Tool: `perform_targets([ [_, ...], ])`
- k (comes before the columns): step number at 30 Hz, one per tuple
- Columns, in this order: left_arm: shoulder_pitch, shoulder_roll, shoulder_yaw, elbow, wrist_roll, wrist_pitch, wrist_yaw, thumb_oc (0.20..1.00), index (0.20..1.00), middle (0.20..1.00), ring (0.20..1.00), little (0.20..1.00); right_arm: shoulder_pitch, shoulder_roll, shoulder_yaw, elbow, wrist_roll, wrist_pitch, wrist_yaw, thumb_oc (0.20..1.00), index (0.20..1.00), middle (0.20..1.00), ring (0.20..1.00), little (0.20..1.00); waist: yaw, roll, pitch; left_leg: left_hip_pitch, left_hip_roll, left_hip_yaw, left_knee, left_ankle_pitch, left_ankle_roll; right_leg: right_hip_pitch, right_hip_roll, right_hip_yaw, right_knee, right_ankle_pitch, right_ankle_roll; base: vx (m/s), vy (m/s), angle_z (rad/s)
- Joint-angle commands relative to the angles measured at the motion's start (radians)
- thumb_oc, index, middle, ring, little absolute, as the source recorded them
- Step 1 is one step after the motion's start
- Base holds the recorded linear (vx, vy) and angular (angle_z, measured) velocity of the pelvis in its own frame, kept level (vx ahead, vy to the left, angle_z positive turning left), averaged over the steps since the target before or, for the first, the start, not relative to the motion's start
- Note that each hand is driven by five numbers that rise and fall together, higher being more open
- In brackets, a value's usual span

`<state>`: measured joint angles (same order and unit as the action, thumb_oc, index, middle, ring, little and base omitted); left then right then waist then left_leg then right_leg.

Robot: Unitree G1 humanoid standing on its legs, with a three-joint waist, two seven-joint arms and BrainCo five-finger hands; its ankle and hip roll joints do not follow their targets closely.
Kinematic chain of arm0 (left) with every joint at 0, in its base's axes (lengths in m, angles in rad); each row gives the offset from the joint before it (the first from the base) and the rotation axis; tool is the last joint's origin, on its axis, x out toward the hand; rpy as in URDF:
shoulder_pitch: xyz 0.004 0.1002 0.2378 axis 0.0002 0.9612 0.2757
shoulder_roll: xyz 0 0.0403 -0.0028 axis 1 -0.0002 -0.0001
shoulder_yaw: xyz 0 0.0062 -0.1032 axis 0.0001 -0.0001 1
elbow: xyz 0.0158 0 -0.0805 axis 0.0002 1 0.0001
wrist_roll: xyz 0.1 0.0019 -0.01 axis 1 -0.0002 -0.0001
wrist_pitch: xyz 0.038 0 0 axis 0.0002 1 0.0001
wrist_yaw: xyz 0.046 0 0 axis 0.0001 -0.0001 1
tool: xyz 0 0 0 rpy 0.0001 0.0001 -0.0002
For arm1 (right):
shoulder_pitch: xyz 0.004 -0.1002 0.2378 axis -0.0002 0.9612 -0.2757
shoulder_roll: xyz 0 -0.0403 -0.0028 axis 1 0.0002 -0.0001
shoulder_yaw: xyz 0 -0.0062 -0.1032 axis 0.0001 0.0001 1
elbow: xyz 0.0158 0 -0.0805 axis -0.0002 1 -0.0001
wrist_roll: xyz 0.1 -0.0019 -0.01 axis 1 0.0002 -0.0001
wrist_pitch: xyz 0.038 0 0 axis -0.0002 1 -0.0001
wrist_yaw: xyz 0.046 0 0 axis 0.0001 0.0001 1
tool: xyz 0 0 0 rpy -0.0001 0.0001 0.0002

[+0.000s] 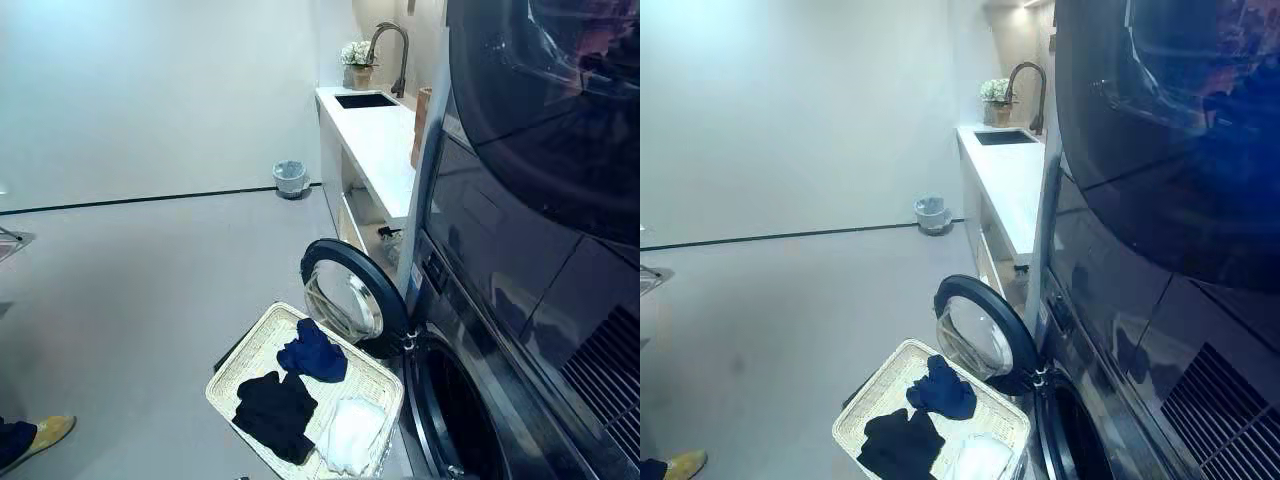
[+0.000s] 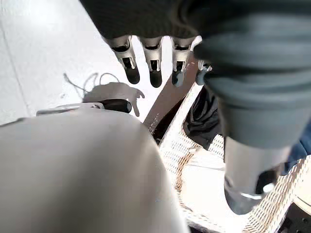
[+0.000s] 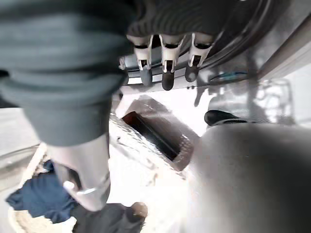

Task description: Put the clothes into the washing machine.

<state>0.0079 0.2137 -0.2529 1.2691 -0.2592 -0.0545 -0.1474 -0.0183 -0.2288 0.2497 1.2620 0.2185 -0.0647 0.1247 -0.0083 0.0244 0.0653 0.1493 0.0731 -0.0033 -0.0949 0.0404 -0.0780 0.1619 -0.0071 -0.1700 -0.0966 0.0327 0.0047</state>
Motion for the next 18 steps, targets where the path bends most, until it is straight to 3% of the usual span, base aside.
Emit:
perform_targets([
  [1,-0.068,-0.039,0.005,0.047,-0.002,-0.029,-0.012,1.0,1.0,1.0,1.0,1.0,-0.086,0.039,0.03,0.058,-0.031,-0.008,-0.018,1.0,1.0,1.0,1.0,1.0,0.009,-0.035,0.034,0.034,-0.131,0.076,0.008,-0.098,0.091,0.016,-0.004,0.02,0.028,-0.049,0.064,0.24,0.052,0.06],
  [8,-0.076,-0.037,0.003,0.039,0.001,-0.037,0.047,1.0,1.0,1.0,1.0,1.0,-0.086,0.034,0.035,0.048,-0.022,0.003,0.001,1.0,1.0,1.0,1.0,1.0,0.006,-0.035,0.042,0.032,-0.131,0.081,0.008,-0.096,0.093,0.009,-0.005,0.025,0.035,-0.05,0.064,0.0,0.0,0.0],
  [14,-0.086,-0.027,0.015,0.039,0.022,-0.057,0.133,1.0,1.0,1.0,1.0,1.0,-0.082,0.029,0.038,0.058,-0.014,0.067,0.064,1.0,1.0,1.0,1.0,1.0,0.009,-0.04,0.056,0.024,-0.13,0.083,0.008,-0.091,0.092,0.003,-0.007,0.024,0.032,-0.044,0.067,0.04,0.015,0.0],
  [18,-0.091,-0.02,0.02,0.035,0.023,-0.07,0.166,1.0,1.0,1.0,1.0,1.0,-0.084,0.023,0.04,0.06,-0.027,0.057,0.065,1.0,1.0,1.0,1.0,1.0,0.01,-0.04,0.066,0.016,-0.129,0.085,0.008,-0.087,0.09,-0.007,-0.01,0.024,0.032,-0.038,0.07,0.05,0.029,0.0],
])
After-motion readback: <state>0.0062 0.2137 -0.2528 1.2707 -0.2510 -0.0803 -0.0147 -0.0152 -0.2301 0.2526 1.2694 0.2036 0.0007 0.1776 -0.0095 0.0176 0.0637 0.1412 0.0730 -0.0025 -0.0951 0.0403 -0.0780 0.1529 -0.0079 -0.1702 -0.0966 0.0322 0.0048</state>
